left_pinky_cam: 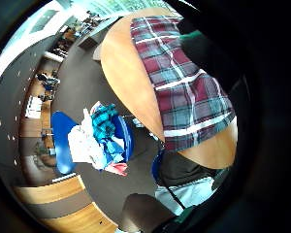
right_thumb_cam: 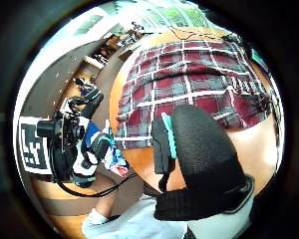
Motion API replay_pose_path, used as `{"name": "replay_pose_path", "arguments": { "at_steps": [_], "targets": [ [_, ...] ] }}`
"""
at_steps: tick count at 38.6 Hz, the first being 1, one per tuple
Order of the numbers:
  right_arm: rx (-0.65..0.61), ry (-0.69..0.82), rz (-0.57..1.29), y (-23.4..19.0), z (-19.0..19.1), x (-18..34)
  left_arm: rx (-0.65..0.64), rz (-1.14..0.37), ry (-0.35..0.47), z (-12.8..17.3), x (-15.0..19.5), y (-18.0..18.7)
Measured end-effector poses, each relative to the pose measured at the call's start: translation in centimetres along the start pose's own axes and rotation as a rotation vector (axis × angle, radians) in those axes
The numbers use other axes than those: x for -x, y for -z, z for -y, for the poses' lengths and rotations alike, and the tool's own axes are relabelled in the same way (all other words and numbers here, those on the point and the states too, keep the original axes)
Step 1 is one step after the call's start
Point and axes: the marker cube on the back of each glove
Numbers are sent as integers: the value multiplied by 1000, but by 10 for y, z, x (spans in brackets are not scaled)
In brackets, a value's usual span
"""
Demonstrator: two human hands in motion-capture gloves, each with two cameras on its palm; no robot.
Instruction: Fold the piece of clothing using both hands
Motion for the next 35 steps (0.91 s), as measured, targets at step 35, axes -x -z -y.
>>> {"name": "replay_pose_path", "arguments": {
  "at_steps": [35],
  "targets": [
    [84,-24,-65,-41,-4,-39,67,9,0,-18,-3,-27]
  ]
}}
